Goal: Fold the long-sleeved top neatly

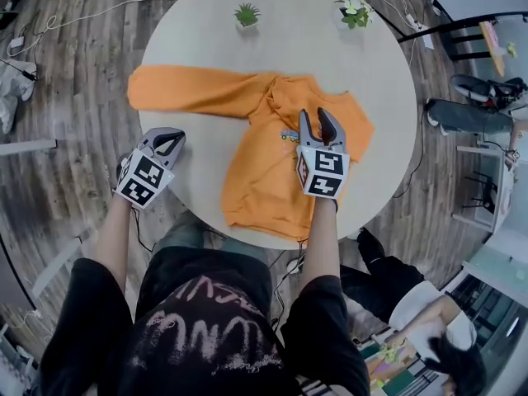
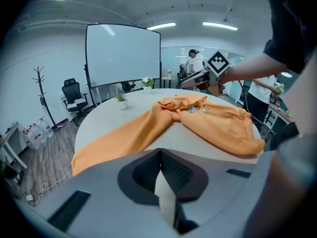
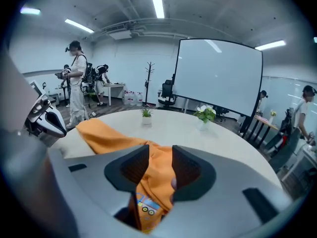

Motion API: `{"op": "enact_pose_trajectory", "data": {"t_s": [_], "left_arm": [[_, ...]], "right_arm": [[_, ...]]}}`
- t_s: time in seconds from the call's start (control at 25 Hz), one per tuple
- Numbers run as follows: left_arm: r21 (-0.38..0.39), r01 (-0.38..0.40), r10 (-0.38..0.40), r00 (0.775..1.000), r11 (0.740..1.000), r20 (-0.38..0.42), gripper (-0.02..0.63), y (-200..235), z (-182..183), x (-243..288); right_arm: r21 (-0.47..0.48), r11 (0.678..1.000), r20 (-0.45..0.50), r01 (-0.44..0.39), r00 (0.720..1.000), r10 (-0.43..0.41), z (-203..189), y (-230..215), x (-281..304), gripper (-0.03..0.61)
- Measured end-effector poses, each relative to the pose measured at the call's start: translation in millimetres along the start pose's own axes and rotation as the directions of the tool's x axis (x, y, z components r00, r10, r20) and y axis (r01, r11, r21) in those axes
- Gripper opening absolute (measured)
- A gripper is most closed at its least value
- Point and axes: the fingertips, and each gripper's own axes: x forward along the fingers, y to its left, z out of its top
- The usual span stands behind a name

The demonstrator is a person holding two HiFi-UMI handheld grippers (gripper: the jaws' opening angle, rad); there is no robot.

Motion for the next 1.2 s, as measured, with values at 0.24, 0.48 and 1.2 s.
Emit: {"op": "enact_pose_trajectory", "data": {"t_s": [0.24,0.48,1.2], "left_arm": [[-0.129,-0.122,0.123,0.992,0.984,0.0,0.011,42,-28,-17],[-0.249,-0.306,0.307,0.951,0.919,-0.037,0.011,102,-69,-42],[0.029,-0.357,0.358,0.926,0.934,-0.118,0.224,170,-124,-3]], "right_arm": [[0.032,0.999,-0.006,0.012,1.0,-0.011,-5,7,6,0.098],[0.018,1.0,-0.016,0.019,1.0,-0.019,-4,19,12,0.033],[-0.054,0.998,-0.121,0.015,0.992,-0.021,-14,47,38,0.008]]}}
